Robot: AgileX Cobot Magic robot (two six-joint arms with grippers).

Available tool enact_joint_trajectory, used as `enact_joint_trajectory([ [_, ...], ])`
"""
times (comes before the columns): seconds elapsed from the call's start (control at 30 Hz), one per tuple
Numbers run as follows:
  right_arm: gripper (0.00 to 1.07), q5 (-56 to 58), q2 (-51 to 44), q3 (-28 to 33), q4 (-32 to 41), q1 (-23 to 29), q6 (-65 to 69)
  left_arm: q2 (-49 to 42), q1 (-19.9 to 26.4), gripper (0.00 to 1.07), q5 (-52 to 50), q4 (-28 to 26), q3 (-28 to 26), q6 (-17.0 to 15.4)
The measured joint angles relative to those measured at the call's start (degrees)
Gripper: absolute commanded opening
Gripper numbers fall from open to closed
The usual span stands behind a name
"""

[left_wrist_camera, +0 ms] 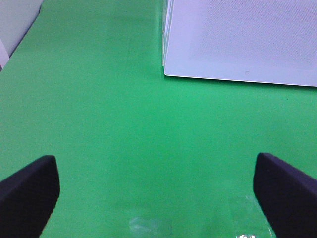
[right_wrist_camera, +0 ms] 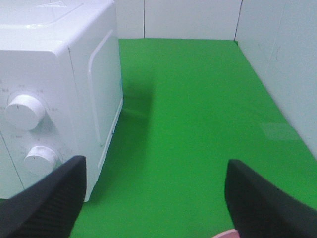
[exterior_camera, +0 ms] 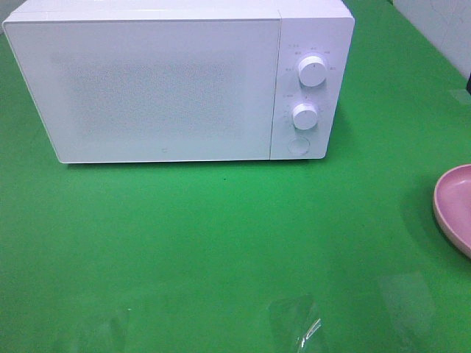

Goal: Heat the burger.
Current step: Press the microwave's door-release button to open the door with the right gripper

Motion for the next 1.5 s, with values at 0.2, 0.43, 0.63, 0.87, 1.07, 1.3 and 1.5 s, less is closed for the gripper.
enact_joint_trajectory([
  [0.2, 0.75, -9.11, 5.56, 1.95, 5.79, 0.92, -1.38, 0.00, 0.00, 0.98, 0.00, 0.00, 0.00, 0.00],
  [0.43, 0.75, -17.99, 12.15, 2.58, 17.88, 11.00, -13.35, 0.00, 0.00, 0.98, 0.00, 0.00, 0.00, 0.00],
  [0.63, 0.75, -28.25, 18.33, 2.58, 31.17, 20.74, -22.52, 0.00, 0.00, 0.98, 0.00, 0.00, 0.00, 0.00],
  [0.87, 0.75, -40.28, 25.38, 2.64, 42.28, 31.51, -26.76, 0.00, 0.00, 0.98, 0.00, 0.00, 0.00, 0.00],
  [1.07, 0.74, -45.66, 30.54, 2.58, 47.96, 40.57, -26.81, 0.00, 0.00, 0.98, 0.00, 0.00, 0.00, 0.00],
  [1.3, 0.74, -45.78, 35.18, -0.40, 53.06, 46.52, -26.81, 0.00, 0.00, 0.98, 0.00, 0.00, 0.00, 0.00],
  [1.5, 0.74, -45.84, 38.73, -3.72, 53.63, 47.21, -26.81, 0.00, 0.00, 0.98, 0.00, 0.00, 0.00, 0.00],
])
